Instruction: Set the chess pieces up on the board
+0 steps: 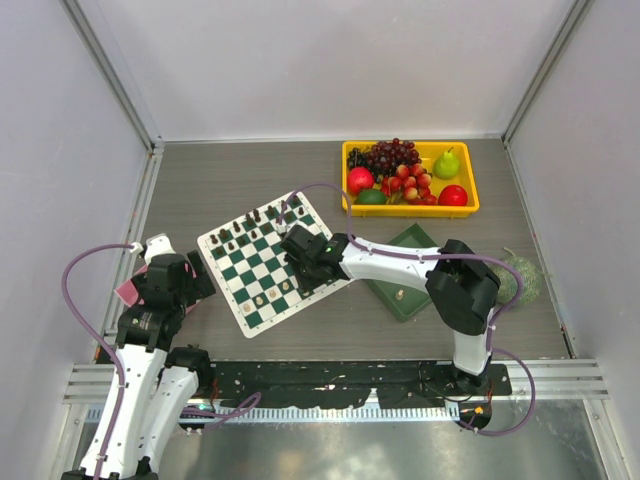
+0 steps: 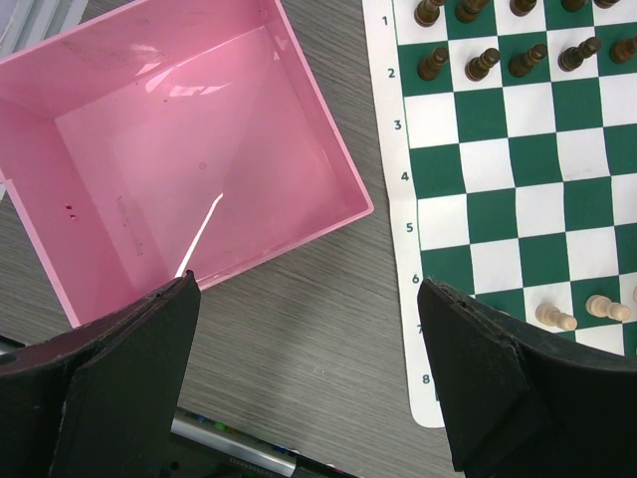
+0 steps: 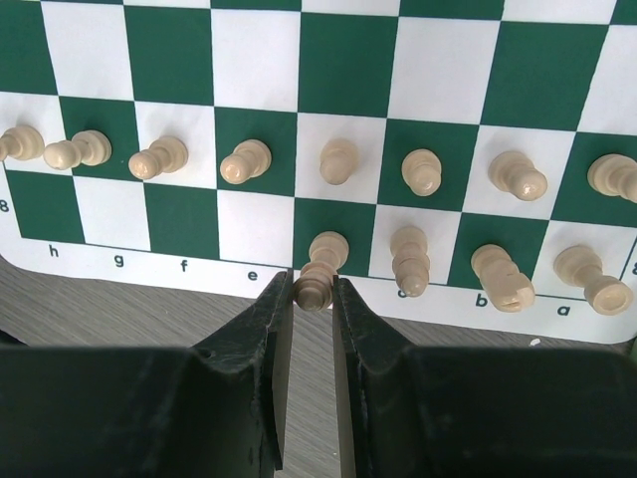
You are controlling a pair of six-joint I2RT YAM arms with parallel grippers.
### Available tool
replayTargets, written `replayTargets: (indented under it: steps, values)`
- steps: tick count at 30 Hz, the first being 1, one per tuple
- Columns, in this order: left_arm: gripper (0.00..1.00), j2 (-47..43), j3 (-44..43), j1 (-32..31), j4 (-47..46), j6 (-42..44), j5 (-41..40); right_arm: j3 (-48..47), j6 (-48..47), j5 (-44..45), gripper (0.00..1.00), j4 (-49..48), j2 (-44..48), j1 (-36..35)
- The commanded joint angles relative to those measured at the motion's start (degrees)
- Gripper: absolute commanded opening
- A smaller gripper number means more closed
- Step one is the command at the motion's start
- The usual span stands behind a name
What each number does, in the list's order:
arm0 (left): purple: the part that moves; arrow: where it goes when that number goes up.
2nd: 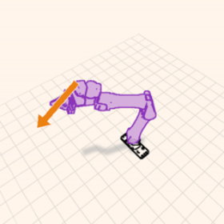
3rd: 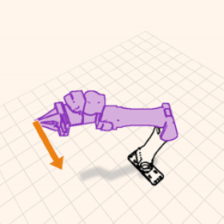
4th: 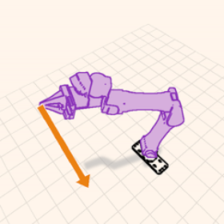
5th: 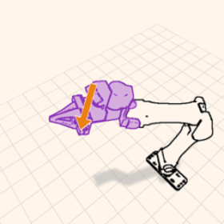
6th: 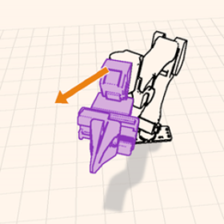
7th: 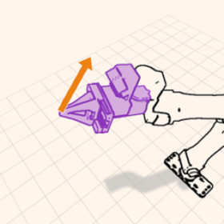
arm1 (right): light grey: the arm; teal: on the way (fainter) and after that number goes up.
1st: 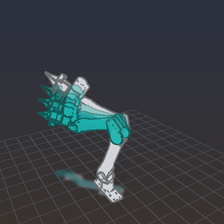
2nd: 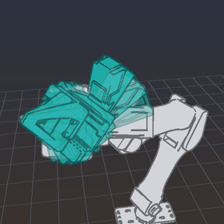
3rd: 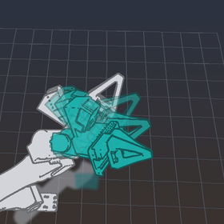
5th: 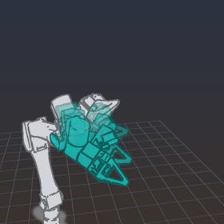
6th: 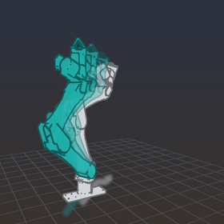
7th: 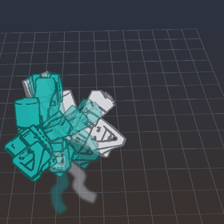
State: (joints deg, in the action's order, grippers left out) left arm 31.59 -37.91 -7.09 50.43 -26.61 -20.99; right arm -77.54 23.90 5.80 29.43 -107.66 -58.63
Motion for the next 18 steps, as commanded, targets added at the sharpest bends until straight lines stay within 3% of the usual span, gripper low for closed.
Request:
replayTargets:
  steps: [1,18]
  values:
    - [0.99,-0.2,-1.0,0.3,-2.0,0.3,-0.3,-1.4,-0.3,0.5,0.16,-1.7,0.9,-0.1]
    - [0.99,-0.3,-1.0,0.3,-2.0,0.2,-0.3,-1.6,-0.6,1.1,0.22,-1.4,0.2,-0.1]
